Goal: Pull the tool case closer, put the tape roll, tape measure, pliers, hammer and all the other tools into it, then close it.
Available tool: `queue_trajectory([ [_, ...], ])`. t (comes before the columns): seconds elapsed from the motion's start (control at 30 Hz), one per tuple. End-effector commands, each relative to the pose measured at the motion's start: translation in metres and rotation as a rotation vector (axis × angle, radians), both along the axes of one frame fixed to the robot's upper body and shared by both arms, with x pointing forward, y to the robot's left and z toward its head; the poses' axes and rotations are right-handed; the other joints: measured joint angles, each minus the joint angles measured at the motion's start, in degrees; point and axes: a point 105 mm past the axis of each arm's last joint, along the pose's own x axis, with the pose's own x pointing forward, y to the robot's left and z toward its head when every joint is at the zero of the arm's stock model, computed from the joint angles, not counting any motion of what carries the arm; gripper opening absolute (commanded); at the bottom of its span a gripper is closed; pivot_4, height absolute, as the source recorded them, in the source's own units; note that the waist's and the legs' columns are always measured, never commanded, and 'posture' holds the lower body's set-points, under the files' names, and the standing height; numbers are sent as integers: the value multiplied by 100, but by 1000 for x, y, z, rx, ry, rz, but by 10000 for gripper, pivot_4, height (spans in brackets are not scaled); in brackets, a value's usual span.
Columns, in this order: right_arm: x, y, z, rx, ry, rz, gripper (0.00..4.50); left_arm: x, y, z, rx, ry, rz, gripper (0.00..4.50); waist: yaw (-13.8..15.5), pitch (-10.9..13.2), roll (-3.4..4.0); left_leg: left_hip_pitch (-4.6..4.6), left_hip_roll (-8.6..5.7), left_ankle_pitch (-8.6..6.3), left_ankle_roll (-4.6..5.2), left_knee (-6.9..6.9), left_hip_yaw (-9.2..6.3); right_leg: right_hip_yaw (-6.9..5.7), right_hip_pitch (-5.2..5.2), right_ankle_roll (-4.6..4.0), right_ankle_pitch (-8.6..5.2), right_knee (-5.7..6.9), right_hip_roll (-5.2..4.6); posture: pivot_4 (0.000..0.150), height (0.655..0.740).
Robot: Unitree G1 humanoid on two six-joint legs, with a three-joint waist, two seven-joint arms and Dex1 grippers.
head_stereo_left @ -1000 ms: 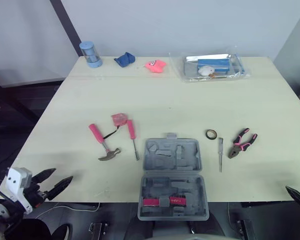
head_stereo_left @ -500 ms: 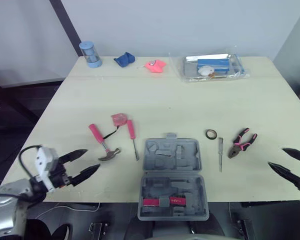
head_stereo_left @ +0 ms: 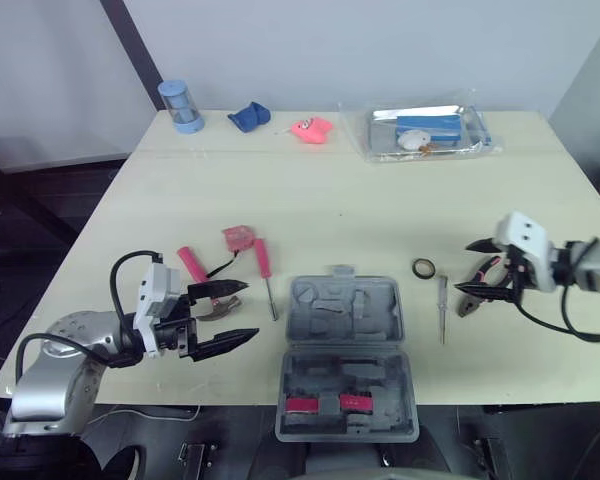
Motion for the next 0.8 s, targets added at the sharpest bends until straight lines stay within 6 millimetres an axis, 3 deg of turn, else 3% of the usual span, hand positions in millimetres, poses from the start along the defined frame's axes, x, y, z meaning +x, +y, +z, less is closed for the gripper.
queue_trajectory([
  [0.03,7,0,-8,-115,10,34,44531,-2,-6,12,-13,-34,-44,45000,10,1,-1,-5,0,0,0,1,-2,-2,-5,0,0,0,0,1500,7400],
  [0.33,31,19,-15,-268,22,130,44531,-8,-14,14,8,-36,-105,45000,-37,3,1,-8,0,1,-1,1,1,-1,-18,-1,1,9,0,1500,7400],
  [0.8,33,30,-30,-359,90,183,44531,-9,-18,15,5,-51,-120,45000,-32,3,2,-8,-1,1,-1,1,0,-1,-19,-1,1,10,0,1500,7400],
])
